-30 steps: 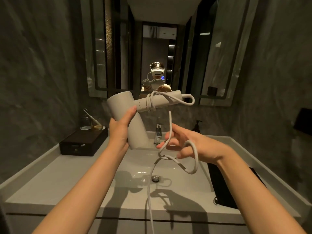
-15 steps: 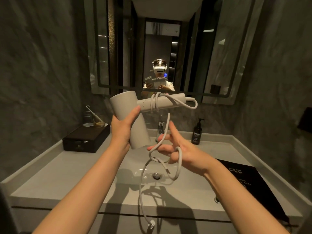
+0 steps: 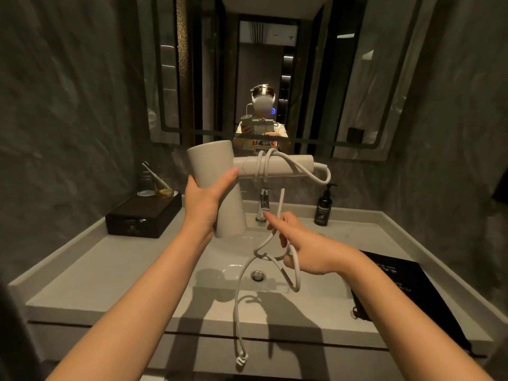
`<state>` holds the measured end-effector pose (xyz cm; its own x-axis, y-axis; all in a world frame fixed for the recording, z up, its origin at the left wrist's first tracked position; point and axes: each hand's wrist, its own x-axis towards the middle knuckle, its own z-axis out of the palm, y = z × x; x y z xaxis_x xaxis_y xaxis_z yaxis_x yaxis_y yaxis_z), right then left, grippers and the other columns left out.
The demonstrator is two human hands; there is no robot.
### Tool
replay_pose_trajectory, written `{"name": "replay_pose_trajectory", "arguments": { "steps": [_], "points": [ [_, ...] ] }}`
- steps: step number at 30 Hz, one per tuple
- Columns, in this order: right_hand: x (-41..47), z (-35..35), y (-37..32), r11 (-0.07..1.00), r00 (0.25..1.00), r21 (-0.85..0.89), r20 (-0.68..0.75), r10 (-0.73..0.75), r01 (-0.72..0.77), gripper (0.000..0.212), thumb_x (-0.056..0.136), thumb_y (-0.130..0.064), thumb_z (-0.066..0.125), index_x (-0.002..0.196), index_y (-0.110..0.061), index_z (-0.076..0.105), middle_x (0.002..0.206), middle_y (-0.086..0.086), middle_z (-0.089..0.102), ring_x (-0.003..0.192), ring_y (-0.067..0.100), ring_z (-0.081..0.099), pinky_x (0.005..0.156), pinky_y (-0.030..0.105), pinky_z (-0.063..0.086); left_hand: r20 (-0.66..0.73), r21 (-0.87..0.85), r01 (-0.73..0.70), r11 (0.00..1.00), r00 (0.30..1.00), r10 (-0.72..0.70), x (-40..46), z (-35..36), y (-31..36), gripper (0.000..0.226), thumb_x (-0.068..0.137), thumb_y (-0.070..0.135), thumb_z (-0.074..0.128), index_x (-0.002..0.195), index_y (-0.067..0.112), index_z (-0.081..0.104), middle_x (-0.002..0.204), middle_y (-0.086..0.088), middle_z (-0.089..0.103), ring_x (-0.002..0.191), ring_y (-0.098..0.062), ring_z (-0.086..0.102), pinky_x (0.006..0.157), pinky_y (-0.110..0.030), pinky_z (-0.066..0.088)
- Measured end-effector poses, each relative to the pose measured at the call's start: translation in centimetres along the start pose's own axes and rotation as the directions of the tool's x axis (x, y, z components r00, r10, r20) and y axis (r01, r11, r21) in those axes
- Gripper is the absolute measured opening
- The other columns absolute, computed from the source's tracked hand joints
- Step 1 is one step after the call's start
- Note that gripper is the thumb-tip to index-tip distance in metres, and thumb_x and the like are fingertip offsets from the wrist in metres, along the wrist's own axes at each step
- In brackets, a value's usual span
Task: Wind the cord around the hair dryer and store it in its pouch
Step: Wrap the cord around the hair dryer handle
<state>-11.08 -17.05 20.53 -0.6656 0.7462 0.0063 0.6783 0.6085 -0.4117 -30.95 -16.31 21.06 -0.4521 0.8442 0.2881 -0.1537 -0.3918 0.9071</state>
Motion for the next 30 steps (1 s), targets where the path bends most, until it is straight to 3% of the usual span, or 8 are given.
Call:
{"name": "replay_pose_trajectory", "arguments": {
  "steps": [5, 8, 11, 15, 20, 25, 27, 30],
  "points": [
    [-0.4, -1.3, 1.0, 0.898, 0.978, 0.433, 0.209, -0.018, -0.076, 0.096, 0.087, 0.001, 0.059, 0.152, -0.034, -0.002, 0.145, 0.001, 0.043, 0.120, 0.019, 0.059, 0.101, 0.037, 0.049, -0.001, -0.024, 0.023, 0.999, 1.000, -0.023, 0.0, 0.0, 0.0, 0.066, 0.075, 0.034, 0.076, 0.130, 0.018, 0.043, 0.113, -0.008, 0.059, 0.099, -0.021, 0.063, 0.081, -0.041, 0.056],
    [-1.1, -1.4, 2.5, 0.412, 0.953, 0.908, 0.189, -0.237, -0.077, 0.092, 0.076, 0.013, 0.056, 0.153, -0.014, 0.014, 0.155, 0.014, 0.027, 0.134, 0.038, 0.044, 0.107, 0.053, 0.040, -0.002, -0.027, 0.032, 0.999, 0.999, -0.032, 0.2, -0.3, -0.1, 0.069, 0.075, 0.035, 0.076, 0.133, 0.017, 0.042, 0.116, -0.010, 0.059, 0.099, -0.022, 0.063, 0.082, -0.042, 0.056],
    [-1.3, -0.6, 3.4, 0.040, 0.958, 0.998, 0.062, -0.279, -0.053, 0.066, 0.078, -0.005, 0.058, 0.140, 0.003, 0.038, 0.155, 0.022, 0.028, 0.139, 0.047, 0.030, 0.112, 0.066, 0.020, 0.005, -0.030, 0.046, 0.998, 0.999, -0.046, 0.3, -0.5, 0.0, 0.069, 0.077, 0.036, 0.074, 0.134, 0.019, 0.040, 0.118, -0.009, 0.057, 0.098, -0.020, 0.063, 0.081, -0.041, 0.055],
    [-0.5, 0.3, 2.7, 0.389, 0.971, 0.920, -0.130, 0.203, 0.042, 0.020, 0.097, -0.028, 0.049, 0.104, -0.010, 0.056, 0.116, 0.014, 0.070, 0.106, 0.030, 0.067, 0.104, 0.048, 0.044, 0.001, -0.022, 0.014, 1.000, 1.000, -0.014, 0.4, -0.2, 0.4, 0.066, 0.078, 0.034, 0.075, 0.133, 0.019, 0.041, 0.117, -0.008, 0.057, 0.099, -0.019, 0.062, 0.083, -0.042, 0.055],
    [0.3, -0.2, 1.2, 0.859, 0.901, 0.496, -0.306, 0.308, -0.125, 0.015, 0.094, -0.024, 0.057, 0.103, -0.015, 0.064, 0.082, 0.001, 0.076, 0.085, 0.016, 0.066, 0.088, 0.031, 0.050, 0.024, 0.036, -0.073, 0.997, 0.997, 0.072, 0.1, 0.5, 0.3, 0.065, 0.077, 0.031, 0.076, 0.129, 0.023, 0.039, 0.116, -0.004, 0.055, 0.101, -0.017, 0.060, 0.081, -0.034, 0.054],
    [0.8, -0.6, 0.7, 0.864, 0.818, -0.175, -0.452, 0.355, -0.472, 0.028, 0.089, -0.004, 0.051, 0.114, -0.018, 0.054, 0.098, 0.005, 0.071, 0.098, 0.025, 0.065, 0.103, 0.044, 0.041, -0.022, 0.045, -0.122, 0.992, 0.992, 0.123, -0.5, 1.6, -0.2, 0.063, 0.078, 0.030, 0.075, 0.126, 0.026, 0.036, 0.107, 0.005, 0.052, 0.095, -0.011, 0.058, 0.068, -0.019, 0.050],
    [0.6, -0.3, -0.2, 0.946, 0.856, 0.150, -0.403, 0.325, -0.288, 0.030, 0.094, -0.002, 0.046, 0.119, -0.016, 0.051, 0.089, 0.007, 0.064, 0.080, 0.025, 0.068, 0.077, 0.042, 0.058, -0.088, -0.014, -0.071, 0.997, 0.994, 0.070, -0.8, 2.3, -0.4, 0.070, 0.076, 0.033, 0.076, 0.132, 0.022, 0.035, 0.112, 0.000, 0.053, 0.095, -0.011, 0.058, 0.075, -0.028, 0.053],
    [-0.1, 0.7, -1.2, 0.723, 0.885, 0.691, -0.344, 0.315, 0.011, 0.027, 0.098, -0.012, 0.048, 0.124, -0.015, 0.054, 0.071, 0.005, 0.052, 0.054, 0.014, 0.055, 0.044, 0.024, 0.050, -0.187, -0.039, -0.045, 0.998, 0.982, 0.037, -0.5, 3.0, -0.5, 0.085, 0.074, 0.038, 0.078, 0.141, 0.020, 0.029, 0.119, -0.002, 0.051, 0.098, -0.012, 0.057, 0.083, -0.032, 0.052]
  ]
}}
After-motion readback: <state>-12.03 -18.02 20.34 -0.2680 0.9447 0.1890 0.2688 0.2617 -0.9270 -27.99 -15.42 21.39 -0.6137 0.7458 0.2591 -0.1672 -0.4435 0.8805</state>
